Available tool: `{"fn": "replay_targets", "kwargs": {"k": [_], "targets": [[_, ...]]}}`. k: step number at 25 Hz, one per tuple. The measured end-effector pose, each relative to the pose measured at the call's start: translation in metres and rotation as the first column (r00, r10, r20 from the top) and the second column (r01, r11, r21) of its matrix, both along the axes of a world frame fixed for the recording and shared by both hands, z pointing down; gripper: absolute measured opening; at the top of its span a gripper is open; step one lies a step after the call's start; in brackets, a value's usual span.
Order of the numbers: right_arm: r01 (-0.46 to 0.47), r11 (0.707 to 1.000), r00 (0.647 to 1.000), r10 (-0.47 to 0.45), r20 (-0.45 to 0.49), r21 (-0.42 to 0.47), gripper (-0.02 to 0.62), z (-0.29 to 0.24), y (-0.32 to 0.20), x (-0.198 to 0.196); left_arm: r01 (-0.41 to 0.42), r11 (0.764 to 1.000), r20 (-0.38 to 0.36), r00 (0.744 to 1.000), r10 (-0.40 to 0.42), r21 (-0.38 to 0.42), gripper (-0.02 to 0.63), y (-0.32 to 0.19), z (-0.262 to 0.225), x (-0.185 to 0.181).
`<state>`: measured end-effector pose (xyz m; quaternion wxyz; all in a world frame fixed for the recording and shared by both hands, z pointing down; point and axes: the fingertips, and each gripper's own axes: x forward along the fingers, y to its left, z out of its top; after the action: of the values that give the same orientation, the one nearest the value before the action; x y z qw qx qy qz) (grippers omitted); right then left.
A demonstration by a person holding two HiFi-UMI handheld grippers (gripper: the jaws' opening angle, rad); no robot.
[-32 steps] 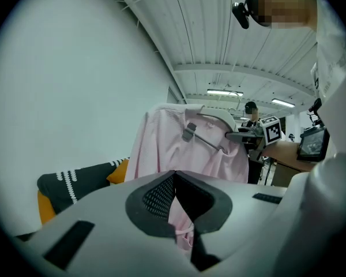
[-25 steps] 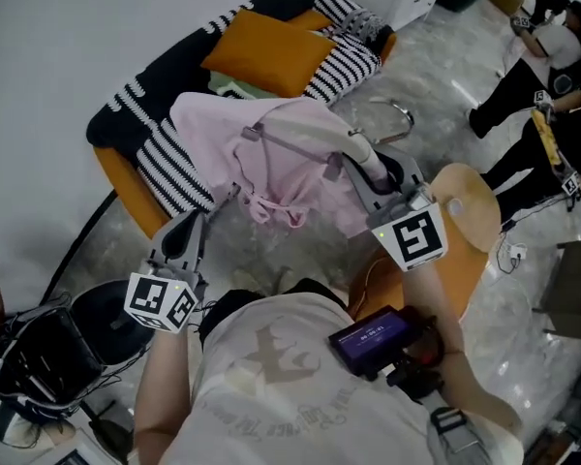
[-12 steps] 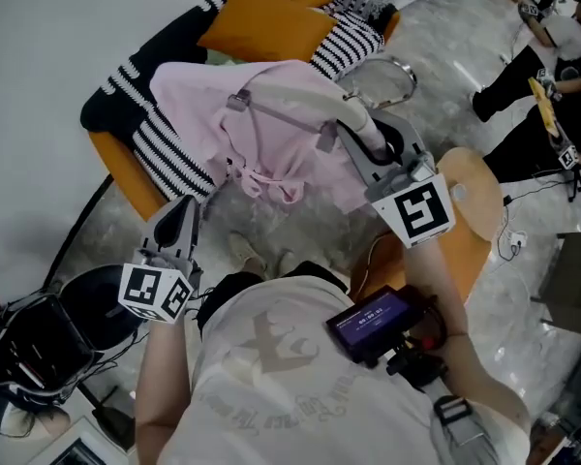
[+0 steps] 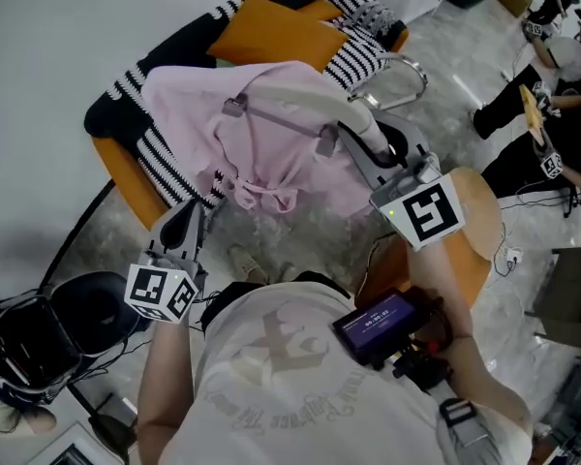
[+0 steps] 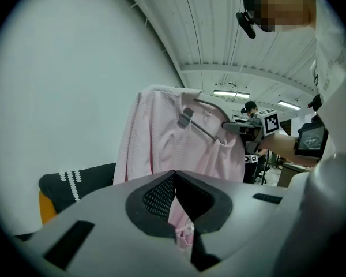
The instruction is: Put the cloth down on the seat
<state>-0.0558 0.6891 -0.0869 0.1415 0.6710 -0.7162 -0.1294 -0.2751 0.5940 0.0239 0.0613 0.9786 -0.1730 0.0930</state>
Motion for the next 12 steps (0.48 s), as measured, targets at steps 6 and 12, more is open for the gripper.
{"fn": "replay_targets", "kwargs": {"k": [6, 12], "targets": [[0.056, 0.998, 0.998, -0.056, 0.011, -0.008, 0.087, -0.039, -0.073, 0.015, 0.028, 0.999, 0.015, 1.0, -0.028, -0.045, 0.012, -0.064, -0.023, 0.016], [0.088, 0.994, 0.996, -0.087, 0.024, -0.057, 0.087, -0.077, -0.182, 0.0, 0.042, 0.994, 0.035, 0.999, -0.039, -0.098, 0.012, -0.162, -0.05, 0.001]]}}
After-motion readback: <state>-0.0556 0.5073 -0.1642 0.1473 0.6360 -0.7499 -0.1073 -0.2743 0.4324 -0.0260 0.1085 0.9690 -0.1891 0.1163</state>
